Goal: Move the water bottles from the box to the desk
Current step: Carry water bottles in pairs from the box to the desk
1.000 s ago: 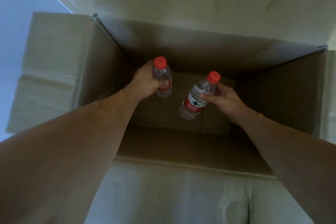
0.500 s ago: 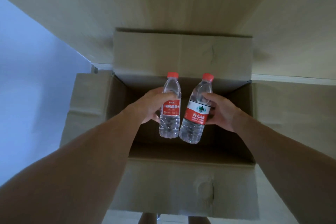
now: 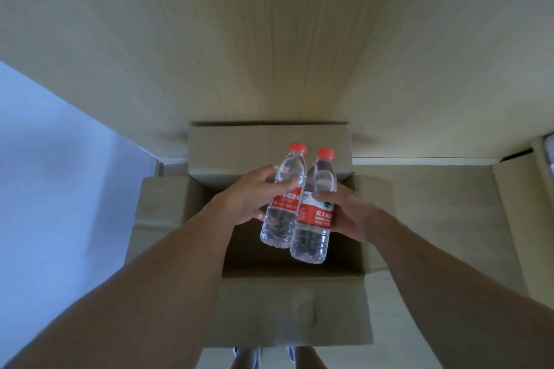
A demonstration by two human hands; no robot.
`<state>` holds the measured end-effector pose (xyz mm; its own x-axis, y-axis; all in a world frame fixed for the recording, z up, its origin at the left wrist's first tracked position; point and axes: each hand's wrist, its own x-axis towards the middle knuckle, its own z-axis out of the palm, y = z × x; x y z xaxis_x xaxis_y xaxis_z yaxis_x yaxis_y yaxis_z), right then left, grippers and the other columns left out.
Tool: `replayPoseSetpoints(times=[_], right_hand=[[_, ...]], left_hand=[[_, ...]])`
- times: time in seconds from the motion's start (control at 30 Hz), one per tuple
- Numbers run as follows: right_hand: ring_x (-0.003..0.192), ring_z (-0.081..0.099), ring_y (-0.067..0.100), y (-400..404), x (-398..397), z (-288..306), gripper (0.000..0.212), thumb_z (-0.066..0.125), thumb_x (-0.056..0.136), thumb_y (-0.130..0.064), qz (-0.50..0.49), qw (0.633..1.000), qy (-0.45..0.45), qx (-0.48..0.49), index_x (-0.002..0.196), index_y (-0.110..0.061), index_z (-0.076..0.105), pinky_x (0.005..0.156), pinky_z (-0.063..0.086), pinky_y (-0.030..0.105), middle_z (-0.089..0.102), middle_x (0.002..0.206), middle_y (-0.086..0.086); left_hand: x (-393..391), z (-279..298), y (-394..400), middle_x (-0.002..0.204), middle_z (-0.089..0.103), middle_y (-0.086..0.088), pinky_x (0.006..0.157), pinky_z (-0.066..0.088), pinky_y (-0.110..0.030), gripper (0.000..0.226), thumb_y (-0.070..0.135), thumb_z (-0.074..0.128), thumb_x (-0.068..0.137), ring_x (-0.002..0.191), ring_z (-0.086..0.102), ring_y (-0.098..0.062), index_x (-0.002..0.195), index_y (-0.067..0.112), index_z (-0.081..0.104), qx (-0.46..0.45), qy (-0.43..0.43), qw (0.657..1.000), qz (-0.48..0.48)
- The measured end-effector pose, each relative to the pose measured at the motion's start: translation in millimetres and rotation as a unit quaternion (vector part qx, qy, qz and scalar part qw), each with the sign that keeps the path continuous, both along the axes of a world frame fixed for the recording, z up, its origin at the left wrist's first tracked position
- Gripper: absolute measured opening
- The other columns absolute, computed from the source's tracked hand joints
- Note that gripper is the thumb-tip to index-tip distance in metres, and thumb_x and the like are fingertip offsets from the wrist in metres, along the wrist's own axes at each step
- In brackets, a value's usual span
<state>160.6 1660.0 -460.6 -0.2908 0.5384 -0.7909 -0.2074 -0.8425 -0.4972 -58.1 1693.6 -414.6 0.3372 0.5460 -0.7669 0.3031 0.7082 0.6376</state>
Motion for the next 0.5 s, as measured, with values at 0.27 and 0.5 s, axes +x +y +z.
replayPoseSetpoints(times=[0.27, 0.5], right_hand=[[0.113, 0.066, 0.037, -10, 22, 98, 0.065, 0.077, 0.074, -0.009, 0.002, 0.999, -0.025, 0.032, 0.134, -0.010, 0.052, 0.101, 0.049, 0.056, 0.067, 0.123, 0.019], [0.108, 0.067, 0.038, -34, 32, 165, 0.070, 0.081, 0.066, -0.015, -0.041, 0.997, -0.054, 0.034, 0.129, 0.000, 0.056, 0.102, 0.048, 0.057, 0.070, 0.116, 0.022]], left_hand=[[15, 81, -14, 0.107, 0.076, 0.004, 0.093, 0.054, -0.056, 0.049, 0.014, 0.084, 0.076, 0.107, 0.069, -0.024, 0.110, 0.038, 0.060, -0.026, -0.001, 1.000, -0.008], [28, 141, -45, 0.117, 0.074, -0.002, 0.093, 0.051, -0.061, 0.069, 0.012, 0.085, 0.074, 0.110, 0.068, -0.030, 0.134, 0.029, 0.055, -0.035, -0.019, 0.999, 0.028]])
